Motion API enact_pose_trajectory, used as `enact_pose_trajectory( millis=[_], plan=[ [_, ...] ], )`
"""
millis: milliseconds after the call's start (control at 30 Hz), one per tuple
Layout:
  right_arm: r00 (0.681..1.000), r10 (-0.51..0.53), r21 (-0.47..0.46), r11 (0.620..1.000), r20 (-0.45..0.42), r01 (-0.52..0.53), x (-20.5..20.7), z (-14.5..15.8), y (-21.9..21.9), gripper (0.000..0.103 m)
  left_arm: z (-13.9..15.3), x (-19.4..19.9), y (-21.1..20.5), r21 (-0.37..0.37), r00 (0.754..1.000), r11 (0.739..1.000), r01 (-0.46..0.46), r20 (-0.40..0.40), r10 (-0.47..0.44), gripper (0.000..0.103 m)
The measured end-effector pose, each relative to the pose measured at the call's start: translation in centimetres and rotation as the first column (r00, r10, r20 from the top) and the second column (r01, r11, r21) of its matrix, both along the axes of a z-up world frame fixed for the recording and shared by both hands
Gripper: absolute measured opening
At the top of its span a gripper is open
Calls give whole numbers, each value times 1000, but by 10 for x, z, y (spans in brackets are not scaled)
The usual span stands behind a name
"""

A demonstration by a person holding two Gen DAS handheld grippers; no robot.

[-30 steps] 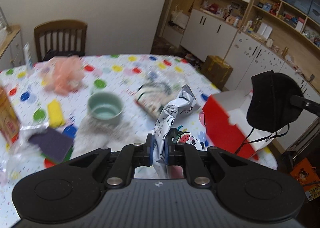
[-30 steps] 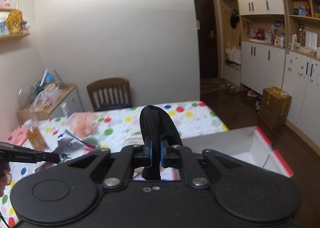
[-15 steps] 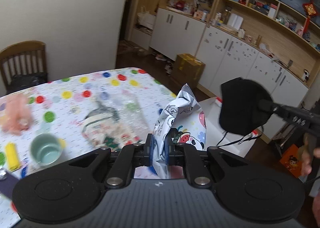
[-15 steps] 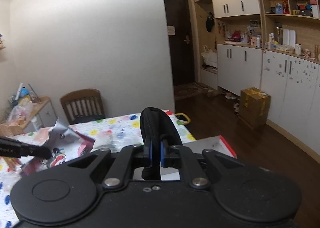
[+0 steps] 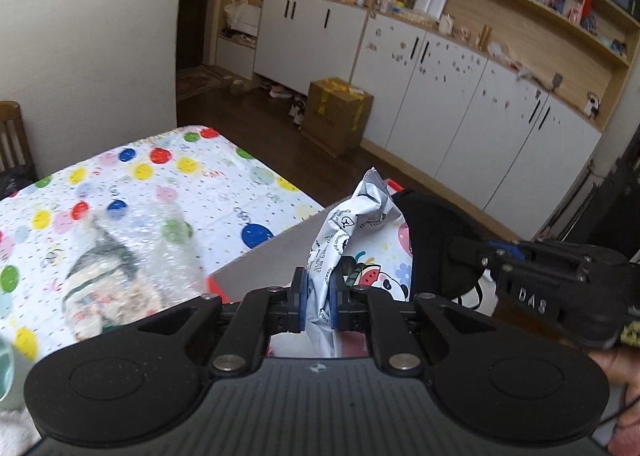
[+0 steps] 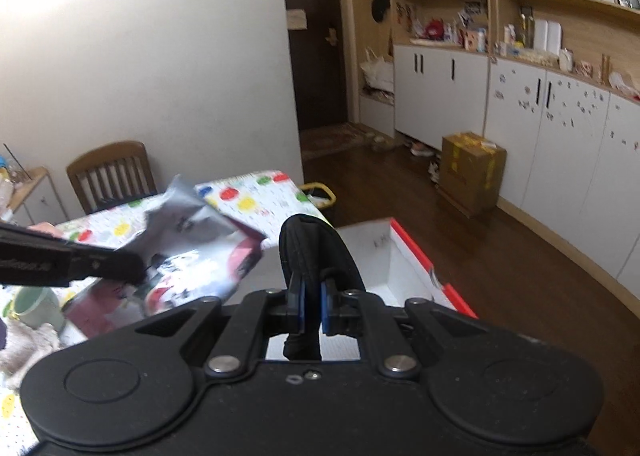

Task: Organize soft objects
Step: 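Carry the mask and wrapper in both grippers over the open red box, then open both grippers to drop the mask and wrapper into the box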

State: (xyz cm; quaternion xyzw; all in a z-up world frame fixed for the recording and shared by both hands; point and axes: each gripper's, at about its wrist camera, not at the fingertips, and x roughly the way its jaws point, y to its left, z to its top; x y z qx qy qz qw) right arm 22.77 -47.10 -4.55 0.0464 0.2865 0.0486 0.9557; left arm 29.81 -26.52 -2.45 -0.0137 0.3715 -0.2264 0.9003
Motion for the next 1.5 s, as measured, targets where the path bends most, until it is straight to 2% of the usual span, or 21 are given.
enact_pose_trajectory(
  millis=[333, 567, 733, 933, 1200, 1367, 1467, 1500],
  plan=[
    [995, -40, 20, 999, -88, 42, 7, -40, -8, 6, -50, 37, -56, 68, 998, 997, 31, -65, -27, 10],
    [986, 10, 43, 999, -164, -3, 16, -59, -4, 6, -81, 48, -69, 131, 990, 991, 34, -139, -15, 10],
    [975, 51, 45, 998, -217, -42, 21, -68, 5, 7, -98, 51, -77, 209, 983, 976, 68, -182, -30, 10],
    [961, 82, 42, 996, -264, -74, 25, -74, 11, 9, -114, 53, -84, 255, 967, 961, 108, -252, -42, 10],
    [954, 102, 53, 994, -282, -91, 24, -71, 11, 20, -117, 49, -89, 292, 968, 949, 119, -249, -45, 11],
    [952, 113, 70, 993, -285, -97, 22, -66, 6, 27, -113, 49, -87, 296, 972, 950, 96, -233, -26, 18],
    [951, 120, 81, 992, -283, -101, 19, -63, 2, 29, -107, 46, -84, 287, 977, 954, 83, -213, -21, 31],
    [951, 123, 84, 991, -283, -103, 19, -61, 1, 30, -104, 45, -83, 281, 978, 957, 75, -206, -16, 45]
  ],
)
